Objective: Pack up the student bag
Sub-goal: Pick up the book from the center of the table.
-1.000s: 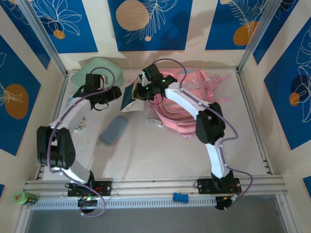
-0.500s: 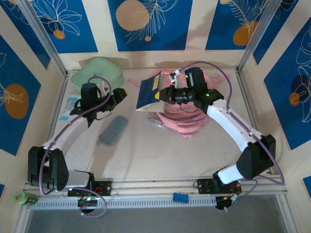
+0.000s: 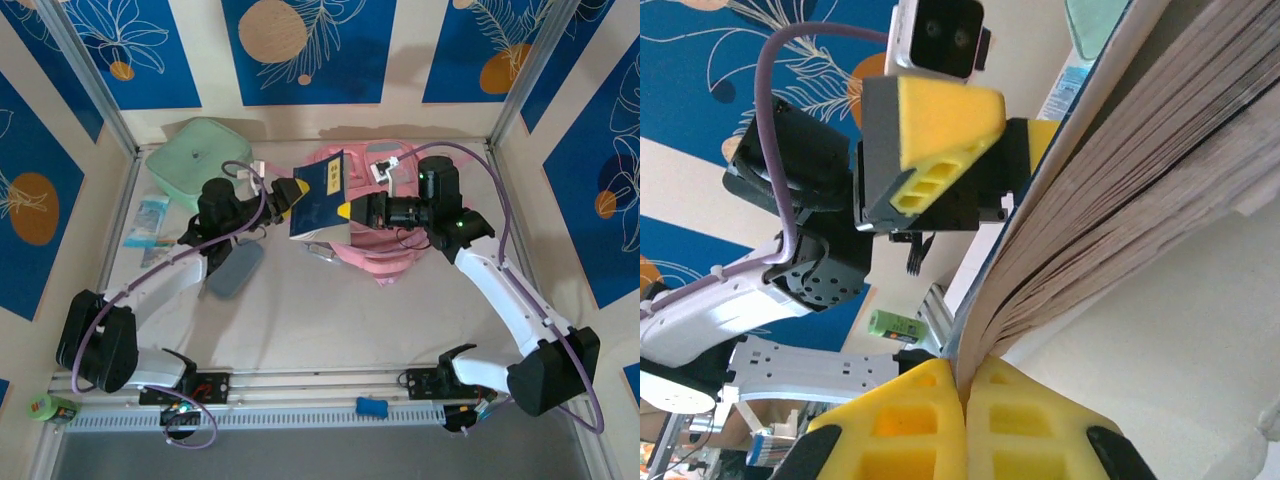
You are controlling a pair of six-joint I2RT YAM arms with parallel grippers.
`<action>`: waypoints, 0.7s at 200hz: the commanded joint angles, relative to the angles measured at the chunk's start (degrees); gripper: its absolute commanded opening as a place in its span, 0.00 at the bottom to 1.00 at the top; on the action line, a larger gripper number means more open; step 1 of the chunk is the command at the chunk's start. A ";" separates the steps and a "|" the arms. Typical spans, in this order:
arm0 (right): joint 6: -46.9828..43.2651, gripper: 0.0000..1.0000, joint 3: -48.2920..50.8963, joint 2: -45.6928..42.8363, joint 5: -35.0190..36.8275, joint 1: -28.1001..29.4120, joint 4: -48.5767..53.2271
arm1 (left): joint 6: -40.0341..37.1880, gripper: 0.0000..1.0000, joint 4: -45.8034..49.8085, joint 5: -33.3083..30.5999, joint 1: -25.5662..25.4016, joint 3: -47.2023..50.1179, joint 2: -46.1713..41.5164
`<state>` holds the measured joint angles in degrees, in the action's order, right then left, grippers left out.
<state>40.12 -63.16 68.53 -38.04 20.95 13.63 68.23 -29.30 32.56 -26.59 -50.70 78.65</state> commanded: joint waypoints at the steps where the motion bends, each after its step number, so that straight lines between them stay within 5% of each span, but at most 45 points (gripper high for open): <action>1: 0.40 0.00 2.23 -1.30 -3.15 -1.37 -2.57 | 3.34 0.64 -7.18 0.20 -0.84 -1.10 0.56; 98: -2.34 0.05 3.54 -1.94 -2.22 -3.13 1.49 | 3.13 0.00 -7.35 0.03 -1.84 -3.81 2.12; 140: -4.95 0.26 3.62 -4.00 -0.39 -4.24 6.69 | 2.79 0.00 -7.05 0.10 -1.98 -5.18 2.21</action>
<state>37.80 -59.94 66.98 -38.35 17.43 15.94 71.55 -33.52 32.40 -28.03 -52.71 80.86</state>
